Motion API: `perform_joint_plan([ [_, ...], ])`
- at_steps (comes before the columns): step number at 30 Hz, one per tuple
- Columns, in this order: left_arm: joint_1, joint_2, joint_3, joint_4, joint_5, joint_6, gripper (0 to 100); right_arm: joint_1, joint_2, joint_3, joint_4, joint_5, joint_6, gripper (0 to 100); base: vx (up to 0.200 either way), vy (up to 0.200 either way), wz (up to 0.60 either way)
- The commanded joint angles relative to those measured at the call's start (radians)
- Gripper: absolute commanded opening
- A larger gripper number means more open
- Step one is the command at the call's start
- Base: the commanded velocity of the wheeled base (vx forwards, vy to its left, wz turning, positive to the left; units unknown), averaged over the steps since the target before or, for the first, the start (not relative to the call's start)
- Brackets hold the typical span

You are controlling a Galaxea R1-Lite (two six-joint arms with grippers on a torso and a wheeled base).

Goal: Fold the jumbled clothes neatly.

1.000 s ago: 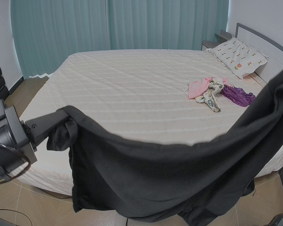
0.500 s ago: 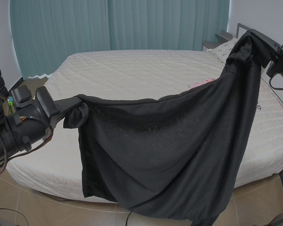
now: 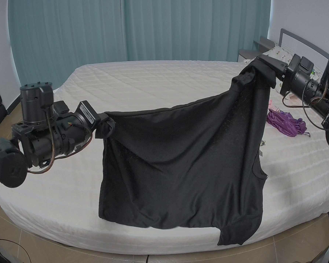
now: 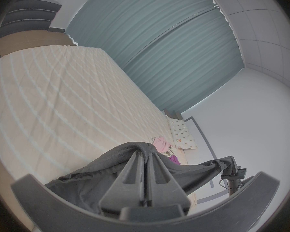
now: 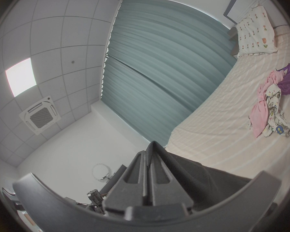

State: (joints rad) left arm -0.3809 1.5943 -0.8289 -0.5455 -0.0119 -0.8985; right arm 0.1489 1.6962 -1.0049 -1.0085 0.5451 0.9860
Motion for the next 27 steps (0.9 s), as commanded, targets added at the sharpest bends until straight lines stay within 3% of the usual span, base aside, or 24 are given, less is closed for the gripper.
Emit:
perform_joint_plan([
  [1,0.023,0.193,-0.078,-0.025,0.000,0.000,0,0.023,0.149,-0.014,-0.002,-0.060,-0.059,0,0.200,0.000,0.00],
  [6,0.023,0.302,-0.127,-0.050,0.013,0.001,0,0.047,0.207,-0.014,-0.005,-0.109,-0.127,0,0.120,0.000,0.00],
  [10,0.034,0.394,-0.142,-0.082,0.020,0.000,0,0.081,0.296,-0.032,-0.024,-0.208,-0.199,0,0.000,0.000,0.00],
  [17,0.051,0.529,-0.180,-0.162,0.079,-0.002,0,0.120,0.425,-0.143,-0.051,-0.379,-0.204,0,0.000,0.000,0.00],
  [19,0.054,0.552,-0.196,-0.163,0.092,0.000,0,0.120,0.447,-0.159,-0.050,-0.401,-0.204,0,0.000,0.000,0.00],
  [20,0.059,0.596,-0.226,-0.163,0.110,-0.003,100,0.126,0.488,-0.189,-0.051,-0.441,-0.207,100,0.000,0.000,0.00],
  [27,0.071,0.717,-0.325,-0.163,0.121,-0.007,100,0.126,0.625,-0.261,-0.053,-0.504,-0.247,100,0.000,0.000,0.00],
])
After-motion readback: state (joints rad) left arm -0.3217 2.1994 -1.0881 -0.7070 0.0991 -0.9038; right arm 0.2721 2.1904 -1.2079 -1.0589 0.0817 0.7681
